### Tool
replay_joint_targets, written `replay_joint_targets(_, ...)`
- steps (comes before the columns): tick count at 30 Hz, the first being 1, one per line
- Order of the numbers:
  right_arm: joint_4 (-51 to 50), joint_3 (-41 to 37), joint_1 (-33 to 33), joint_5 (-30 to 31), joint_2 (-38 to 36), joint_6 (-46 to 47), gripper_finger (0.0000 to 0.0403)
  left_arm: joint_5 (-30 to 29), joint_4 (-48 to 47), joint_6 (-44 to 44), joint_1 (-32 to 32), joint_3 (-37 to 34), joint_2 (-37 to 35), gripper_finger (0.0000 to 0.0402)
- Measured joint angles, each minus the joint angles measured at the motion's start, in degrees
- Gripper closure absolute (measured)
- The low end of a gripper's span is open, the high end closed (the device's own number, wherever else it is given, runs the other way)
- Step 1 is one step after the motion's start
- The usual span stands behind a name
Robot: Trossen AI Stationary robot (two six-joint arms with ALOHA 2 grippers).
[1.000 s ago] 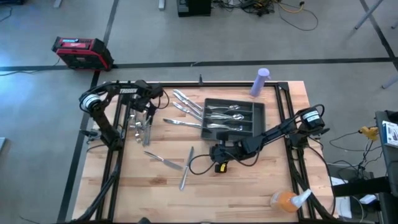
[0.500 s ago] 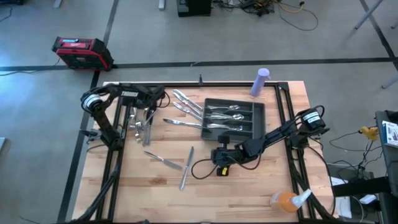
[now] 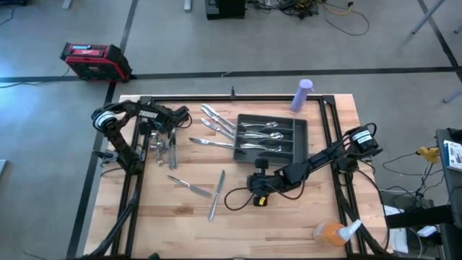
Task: Sort silverware
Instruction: Adjust the silverware
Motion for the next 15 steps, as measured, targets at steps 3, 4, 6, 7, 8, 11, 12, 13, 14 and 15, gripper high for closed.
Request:
replay_joint_targets(3, 0.58, -0.04, -0.07, 0.23, -0.08, -0.23, 0.0403, 2.06, -0.71, 0.43, 0.14, 0.16, -0.33, 0.0401)
replay_joint_targets(4, 0.56, -0.11, -0.04, 0.4, -0.23, -0.21, 0.0403, 3.07, -1.09, 0.74, 0.19, 0.18, -0.62, 0.0401)
replay_joint_targets(6, 0.73, -0.12, -0.03, 0.84, -0.36, -0.43, 0.0403, 5.45, -2.03, 3.47, -0.14, 0.18, -1.41, 0.0401)
replay_joint_targets(7, 0.86, -0.12, 0.0, 0.85, -0.5, -0.63, 0.0403, 6.75, -2.58, 5.5, -0.51, 0.17, -1.95, 0.0401)
replay_joint_targets(8, 1.12, -0.12, -0.04, 0.87, -0.53, -0.86, 0.0403, 8.21, -3.1, 7.33, -1.15, 0.13, -2.65, 0.0401)
replay_joint_targets(11, 1.91, -0.12, -0.07, 0.91, -0.59, -2.24, 0.0403, 13.11, -4.9, 10.6, -3.96, 0.14, -5.49, 0.0401)
replay_joint_targets(12, 1.91, -0.12, -0.07, 0.94, -0.61, -2.41, 0.0403, 14.74, -5.56, 11.36, -4.98, 0.19, -6.67, 0.0401)
replay_joint_targets(13, 1.88, -0.12, -0.07, 0.94, -0.65, -2.54, 0.0403, 16.36, -5.99, 11.69, -6.25, 0.2, -7.95, 0.0401)
replay_joint_targets(14, 1.92, -0.12, -0.07, 0.91, -0.69, -2.54, 0.0403, 18.47, -6.72, 12.02, -7.73, 0.08, -9.35, 0.0401)
replay_joint_targets(15, 1.91, -0.12, -0.07, 0.91, -0.7, -2.54, 0.0403, 21.02, -6.84, 12.05, -9.29, 0.03, -10.77, 0.0401)
